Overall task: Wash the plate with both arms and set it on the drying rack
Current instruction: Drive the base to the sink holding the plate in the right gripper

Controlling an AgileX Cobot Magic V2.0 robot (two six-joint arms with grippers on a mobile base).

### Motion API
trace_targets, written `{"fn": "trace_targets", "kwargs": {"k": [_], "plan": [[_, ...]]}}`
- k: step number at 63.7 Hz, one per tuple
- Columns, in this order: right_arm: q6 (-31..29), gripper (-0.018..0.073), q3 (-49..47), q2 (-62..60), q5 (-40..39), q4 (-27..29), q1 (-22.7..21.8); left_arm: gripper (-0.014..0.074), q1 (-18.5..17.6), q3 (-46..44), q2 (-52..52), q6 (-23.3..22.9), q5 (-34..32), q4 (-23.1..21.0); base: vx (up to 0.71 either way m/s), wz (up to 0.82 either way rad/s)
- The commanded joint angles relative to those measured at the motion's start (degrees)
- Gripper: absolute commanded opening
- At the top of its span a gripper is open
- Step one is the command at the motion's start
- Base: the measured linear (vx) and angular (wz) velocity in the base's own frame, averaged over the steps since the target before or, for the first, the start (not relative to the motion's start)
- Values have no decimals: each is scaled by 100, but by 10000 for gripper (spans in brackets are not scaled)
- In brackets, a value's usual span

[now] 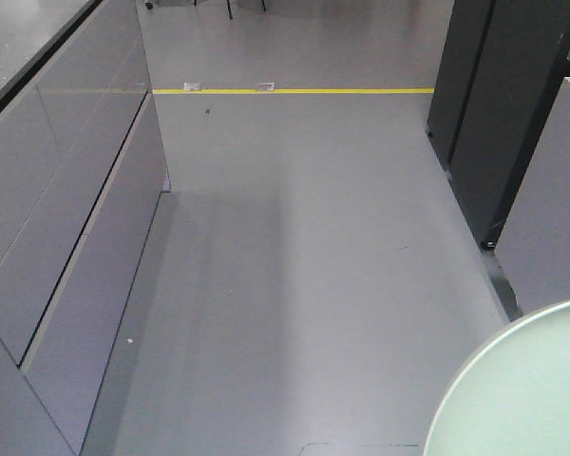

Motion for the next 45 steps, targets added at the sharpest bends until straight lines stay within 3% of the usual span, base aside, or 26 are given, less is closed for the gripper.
{"fn": "trace_targets", "kwargs": {"k": [1,45], "plan": [[-3,-2,-128,23,-480,22,-17,-6,-41,89,-85,-17,-391,-56,28,-11],[-3,-2,-128,23,-480,22,-17,-6,-41,89,-85,-17,-391,-56,26,-8]]}}
